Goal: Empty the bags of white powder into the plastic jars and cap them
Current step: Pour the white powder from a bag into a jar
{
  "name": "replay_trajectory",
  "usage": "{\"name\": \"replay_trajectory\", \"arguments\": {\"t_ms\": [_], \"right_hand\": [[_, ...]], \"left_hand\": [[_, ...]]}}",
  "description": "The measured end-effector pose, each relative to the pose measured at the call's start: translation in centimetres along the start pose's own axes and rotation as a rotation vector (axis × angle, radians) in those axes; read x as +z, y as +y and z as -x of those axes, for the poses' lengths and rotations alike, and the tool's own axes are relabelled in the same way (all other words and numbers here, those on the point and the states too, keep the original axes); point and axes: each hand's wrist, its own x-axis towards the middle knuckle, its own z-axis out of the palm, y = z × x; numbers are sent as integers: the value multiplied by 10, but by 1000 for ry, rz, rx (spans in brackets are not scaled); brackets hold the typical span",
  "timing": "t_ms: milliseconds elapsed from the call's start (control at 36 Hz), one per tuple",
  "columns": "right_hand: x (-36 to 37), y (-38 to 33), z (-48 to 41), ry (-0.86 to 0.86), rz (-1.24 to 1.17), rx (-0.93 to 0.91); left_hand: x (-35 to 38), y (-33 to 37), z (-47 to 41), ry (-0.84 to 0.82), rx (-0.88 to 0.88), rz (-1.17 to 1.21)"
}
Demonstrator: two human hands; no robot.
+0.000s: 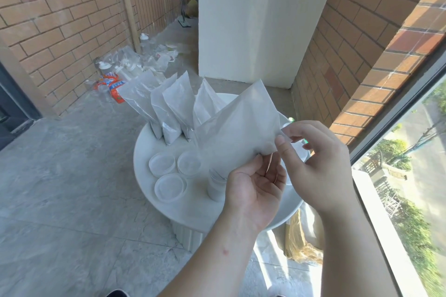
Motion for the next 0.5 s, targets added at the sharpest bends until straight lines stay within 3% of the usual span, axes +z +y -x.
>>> {"name": "replay_trajectory", "arguments": {"t_ms": [306, 500], "right_hand": [[5, -18, -2, 9, 41, -97], [11, -29, -3, 32, 74, -177]], "left_hand": [[-8, 0, -5, -3, -41, -122], [-16, -5, -13, 145, -32, -231]]}}
